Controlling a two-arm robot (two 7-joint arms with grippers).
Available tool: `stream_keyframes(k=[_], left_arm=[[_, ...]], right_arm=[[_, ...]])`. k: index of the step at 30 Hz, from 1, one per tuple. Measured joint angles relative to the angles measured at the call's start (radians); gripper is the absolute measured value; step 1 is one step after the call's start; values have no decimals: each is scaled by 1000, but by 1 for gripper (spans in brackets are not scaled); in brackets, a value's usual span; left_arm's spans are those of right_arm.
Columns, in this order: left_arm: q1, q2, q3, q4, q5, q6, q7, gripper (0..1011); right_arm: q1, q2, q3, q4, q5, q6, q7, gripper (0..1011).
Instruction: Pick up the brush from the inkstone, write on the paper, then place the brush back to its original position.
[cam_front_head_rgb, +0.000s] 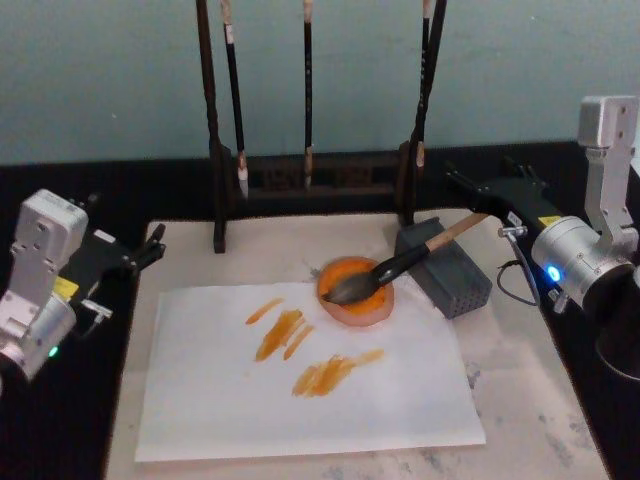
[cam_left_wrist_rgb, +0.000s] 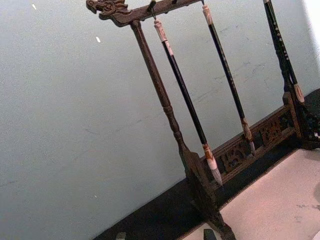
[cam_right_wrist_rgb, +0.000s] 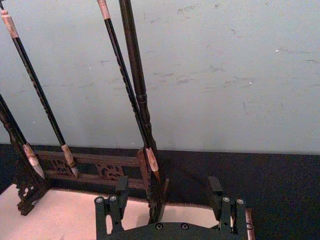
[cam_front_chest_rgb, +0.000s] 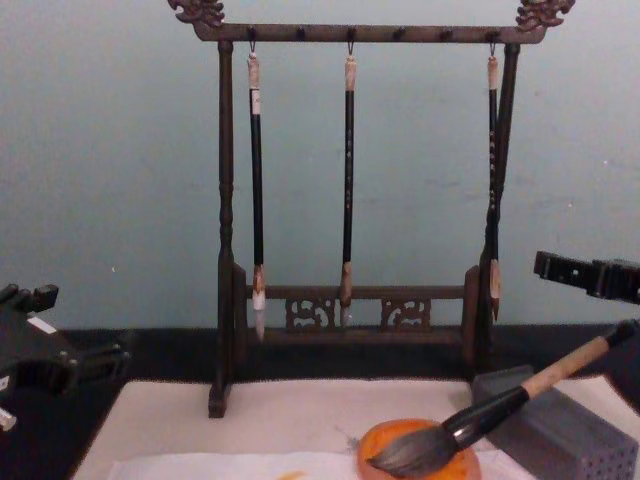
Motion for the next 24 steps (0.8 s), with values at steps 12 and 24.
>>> stream_keyframes(k=[12,24], left_arm=[[0,0,0,0,0,0,0,1001],[0,0,0,0,0,0,0,1001]], right_arm=[[0,0,0,0,0,0,0,1000],[0,0,0,0,0,0,0,1000]])
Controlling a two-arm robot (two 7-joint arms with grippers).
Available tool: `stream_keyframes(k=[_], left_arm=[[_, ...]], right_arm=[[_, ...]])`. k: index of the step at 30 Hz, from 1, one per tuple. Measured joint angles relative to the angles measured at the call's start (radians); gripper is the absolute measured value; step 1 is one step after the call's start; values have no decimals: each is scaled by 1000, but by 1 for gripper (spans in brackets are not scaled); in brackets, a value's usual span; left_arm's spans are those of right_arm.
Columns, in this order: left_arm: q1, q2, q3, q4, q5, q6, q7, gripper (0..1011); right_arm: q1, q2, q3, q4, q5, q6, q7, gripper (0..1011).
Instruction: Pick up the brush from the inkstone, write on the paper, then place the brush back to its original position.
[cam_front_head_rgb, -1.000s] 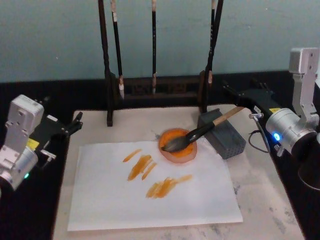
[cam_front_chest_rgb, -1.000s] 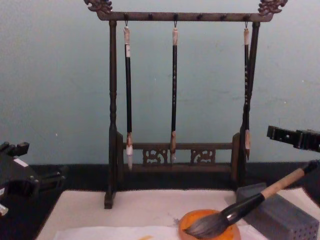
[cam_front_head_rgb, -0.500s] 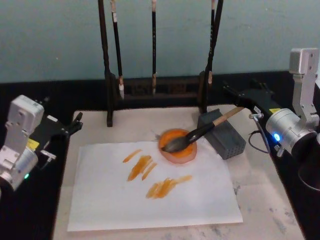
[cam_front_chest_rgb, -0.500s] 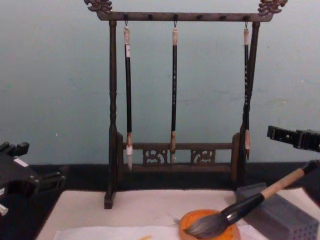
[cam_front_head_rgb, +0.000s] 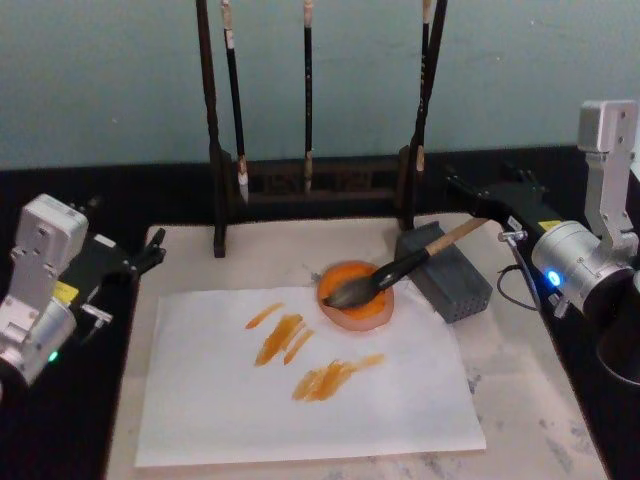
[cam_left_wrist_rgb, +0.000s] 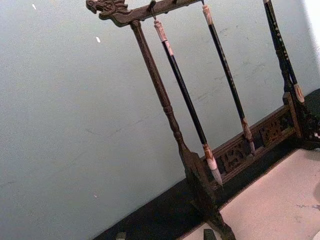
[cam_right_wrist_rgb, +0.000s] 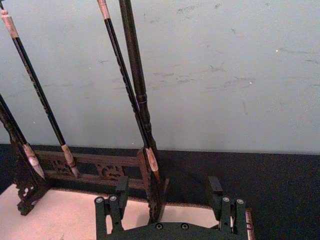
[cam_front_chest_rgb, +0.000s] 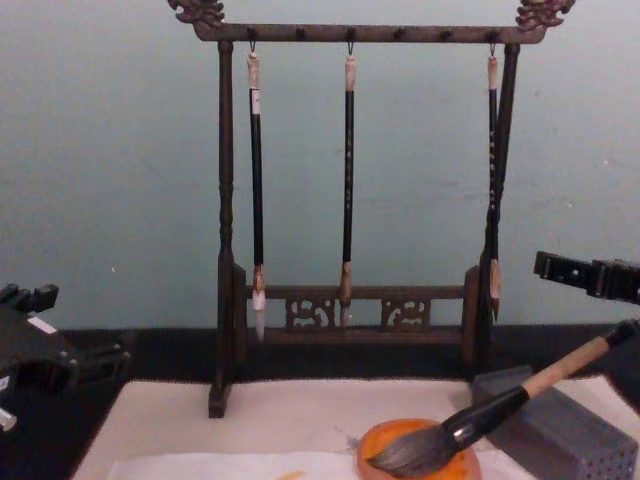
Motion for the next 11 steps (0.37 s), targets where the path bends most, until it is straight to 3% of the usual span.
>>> stream_keyframes(k=[11], left_arm=[[0,0,0,0,0,0,0,1001]], right_arm=[[0,0,0,0,0,0,0,1000]])
